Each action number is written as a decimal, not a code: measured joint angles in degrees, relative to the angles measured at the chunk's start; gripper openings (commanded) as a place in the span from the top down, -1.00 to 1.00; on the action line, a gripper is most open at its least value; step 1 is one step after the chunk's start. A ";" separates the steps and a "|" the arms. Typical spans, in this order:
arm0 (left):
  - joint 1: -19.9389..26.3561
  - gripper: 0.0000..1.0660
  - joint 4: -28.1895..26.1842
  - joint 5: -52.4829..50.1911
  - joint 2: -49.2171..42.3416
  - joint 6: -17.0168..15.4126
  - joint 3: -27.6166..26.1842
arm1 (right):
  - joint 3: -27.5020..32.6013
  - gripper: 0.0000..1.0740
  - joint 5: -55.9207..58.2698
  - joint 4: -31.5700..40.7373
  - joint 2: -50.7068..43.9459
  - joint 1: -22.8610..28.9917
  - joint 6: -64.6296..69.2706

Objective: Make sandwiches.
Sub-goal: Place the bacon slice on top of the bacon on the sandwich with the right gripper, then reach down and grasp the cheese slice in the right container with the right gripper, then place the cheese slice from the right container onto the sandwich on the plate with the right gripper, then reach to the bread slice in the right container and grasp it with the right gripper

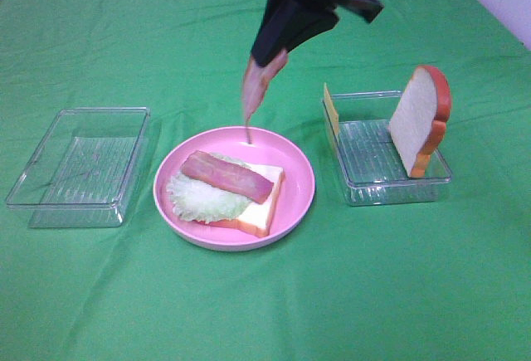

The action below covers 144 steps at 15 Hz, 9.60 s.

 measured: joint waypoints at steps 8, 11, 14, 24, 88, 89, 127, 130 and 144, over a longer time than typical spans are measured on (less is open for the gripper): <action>0.00 -0.34 0.00 0.00 0.00 0.00 0.00 | 0.00 1.00 -7.68 13.64 12.49 5.84 -8.88; 0.00 -0.34 0.00 0.00 0.00 0.00 0.00 | 0.00 1.00 -11.97 4.30 15.01 5.21 -6.25; 0.00 -0.34 0.00 0.00 0.00 0.00 0.11 | 0.00 1.00 -15.36 -4.35 15.01 5.16 -0.97; 0.00 -0.34 0.00 -0.06 0.00 0.00 0.23 | 0.00 0.22 -16.67 -18.22 15.01 5.16 8.14; 0.00 -0.34 0.00 -0.17 0.00 0.00 0.23 | -4.81 1.00 0.23 14.04 15.01 -5.44 -11.86; 0.00 -0.34 0.00 -0.17 0.00 0.00 0.23 | -3.67 1.00 0.17 15.58 15.01 -5.39 -13.12; 0.00 -0.34 0.00 -0.17 0.00 0.00 0.23 | -2.69 -0.45 -12.43 -37.01 6.70 1.83 16.16; 0.00 -0.34 0.00 -0.17 0.00 0.00 0.23 | -2.69 -0.45 -6.30 -45.03 1.43 1.43 19.42; 0.00 -0.34 0.00 -0.17 0.00 0.00 0.23 | -2.69 -0.45 0.06 -38.56 3.27 -13.87 18.39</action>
